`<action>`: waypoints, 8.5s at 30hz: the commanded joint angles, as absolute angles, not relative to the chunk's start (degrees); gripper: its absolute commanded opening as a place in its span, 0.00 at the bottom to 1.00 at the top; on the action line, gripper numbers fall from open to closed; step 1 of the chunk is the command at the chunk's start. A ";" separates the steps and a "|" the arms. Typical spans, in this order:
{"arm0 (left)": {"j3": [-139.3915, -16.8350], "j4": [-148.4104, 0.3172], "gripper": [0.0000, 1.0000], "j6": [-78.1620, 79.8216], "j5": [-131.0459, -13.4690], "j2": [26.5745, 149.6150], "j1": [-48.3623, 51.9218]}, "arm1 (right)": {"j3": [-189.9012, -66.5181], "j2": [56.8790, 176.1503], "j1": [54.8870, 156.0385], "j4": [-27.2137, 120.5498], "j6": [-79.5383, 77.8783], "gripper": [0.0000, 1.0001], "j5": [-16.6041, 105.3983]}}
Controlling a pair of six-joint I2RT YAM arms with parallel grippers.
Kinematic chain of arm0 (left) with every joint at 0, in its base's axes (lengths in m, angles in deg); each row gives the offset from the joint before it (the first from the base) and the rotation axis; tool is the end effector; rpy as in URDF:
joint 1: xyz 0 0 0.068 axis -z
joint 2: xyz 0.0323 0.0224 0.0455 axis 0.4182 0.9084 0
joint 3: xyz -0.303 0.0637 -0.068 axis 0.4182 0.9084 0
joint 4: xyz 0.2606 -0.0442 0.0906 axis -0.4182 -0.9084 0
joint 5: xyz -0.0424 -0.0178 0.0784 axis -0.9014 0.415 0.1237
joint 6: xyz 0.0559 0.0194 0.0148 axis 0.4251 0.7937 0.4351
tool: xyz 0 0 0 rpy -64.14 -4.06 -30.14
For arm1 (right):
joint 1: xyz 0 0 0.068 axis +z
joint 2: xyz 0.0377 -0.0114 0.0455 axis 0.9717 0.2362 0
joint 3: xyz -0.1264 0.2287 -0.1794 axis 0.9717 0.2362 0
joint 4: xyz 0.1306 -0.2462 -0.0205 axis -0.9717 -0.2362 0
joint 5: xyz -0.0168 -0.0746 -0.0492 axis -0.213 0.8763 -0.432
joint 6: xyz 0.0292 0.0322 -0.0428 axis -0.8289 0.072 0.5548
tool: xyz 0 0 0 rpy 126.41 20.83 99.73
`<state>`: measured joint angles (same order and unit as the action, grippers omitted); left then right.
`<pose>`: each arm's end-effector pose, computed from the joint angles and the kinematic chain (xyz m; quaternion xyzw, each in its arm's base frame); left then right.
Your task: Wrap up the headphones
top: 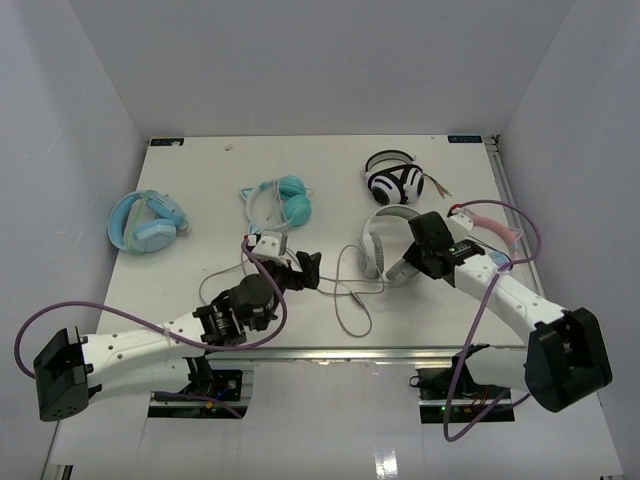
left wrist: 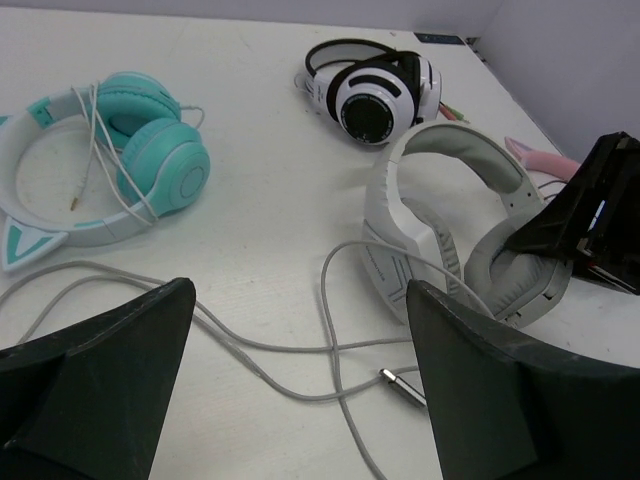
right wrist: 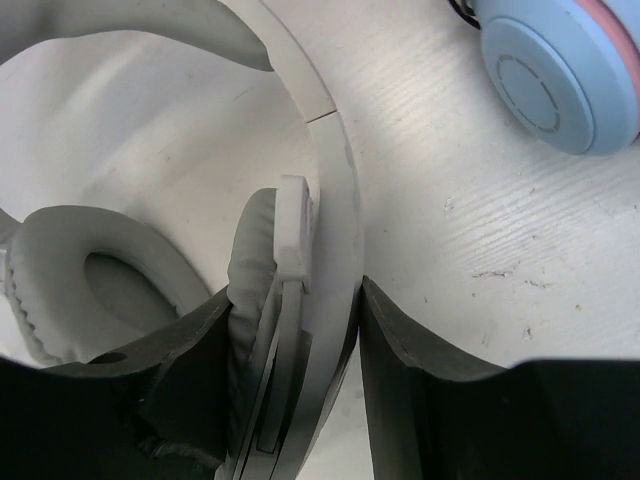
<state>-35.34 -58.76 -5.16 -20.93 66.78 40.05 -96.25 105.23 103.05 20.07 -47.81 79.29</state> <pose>0.1176 -0.1766 0.2947 0.0574 0.7370 -0.1971 0.6440 0.2284 0.0915 0.2496 0.2880 0.8795 0.0269 0.3779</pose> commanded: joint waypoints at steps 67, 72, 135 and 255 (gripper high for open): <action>-100.51 -123.13 0.46 8.51 -35.77 111.81 40.06 | -84.23 68.92 106.11 32.92 -14.51 0.08 45.98; -98.97 -121.76 0.26 8.37 -38.02 111.34 40.06 | -84.79 69.06 106.13 32.99 -14.76 0.08 45.89; -109.03 -119.31 0.00 -12.73 -31.84 80.00 30.92 | -81.83 60.76 106.22 64.85 -15.39 0.91 27.33; -83.71 -134.17 0.00 -19.80 -25.94 92.58 29.48 | -113.11 83.29 126.35 29.03 -0.25 0.08 39.54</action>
